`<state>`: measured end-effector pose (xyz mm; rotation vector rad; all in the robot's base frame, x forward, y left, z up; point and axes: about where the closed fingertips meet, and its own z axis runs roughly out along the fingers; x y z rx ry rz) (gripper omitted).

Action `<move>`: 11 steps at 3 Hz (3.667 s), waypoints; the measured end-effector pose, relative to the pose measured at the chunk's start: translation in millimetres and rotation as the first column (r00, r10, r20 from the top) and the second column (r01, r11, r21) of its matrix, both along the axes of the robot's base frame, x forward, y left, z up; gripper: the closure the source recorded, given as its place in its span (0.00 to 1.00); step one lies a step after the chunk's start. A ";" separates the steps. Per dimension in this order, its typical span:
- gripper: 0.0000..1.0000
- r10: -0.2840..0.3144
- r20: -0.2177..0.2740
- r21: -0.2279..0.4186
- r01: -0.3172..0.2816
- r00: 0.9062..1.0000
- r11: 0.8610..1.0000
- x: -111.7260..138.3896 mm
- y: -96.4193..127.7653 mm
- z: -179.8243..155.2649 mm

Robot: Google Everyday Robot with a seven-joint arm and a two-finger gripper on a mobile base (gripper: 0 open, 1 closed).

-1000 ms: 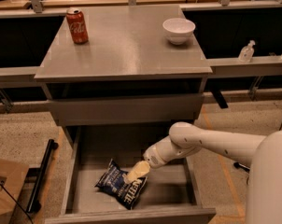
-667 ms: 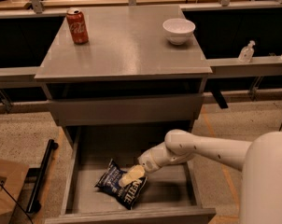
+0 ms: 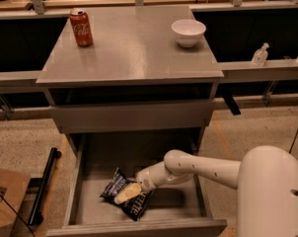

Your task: Pick blue chip bag from middle drawer and place on counter

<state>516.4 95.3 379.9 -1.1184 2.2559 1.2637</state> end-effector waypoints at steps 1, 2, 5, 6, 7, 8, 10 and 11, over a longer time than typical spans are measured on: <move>0.18 0.000 0.000 0.000 0.000 1.000 1.000 0.0 0.0 7.5; 0.41 0.000 0.000 0.000 0.000 1.000 1.000 0.0 0.0 9.8; 1.00 0.024 -0.089 0.054 -0.019 0.996 0.998 -28.0 45.2 -31.0; 1.00 0.024 -0.089 0.054 -0.019 0.996 0.998 -27.9 45.1 -28.0; 1.00 0.024 -0.089 0.054 -0.019 0.996 0.998 -27.9 45.1 -28.0; 1.00 -0.003 -0.040 0.103 0.008 0.999 0.995 -5.2 13.3 13.5; 1.00 -0.053 0.133 0.074 0.044 0.990 0.996 62.7 -104.6 160.7; 1.00 -0.063 0.199 0.017 0.061 0.978 0.998 70.4 -137.7 217.6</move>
Offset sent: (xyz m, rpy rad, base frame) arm -0.0293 0.0524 -0.0515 0.0728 0.1071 -0.0071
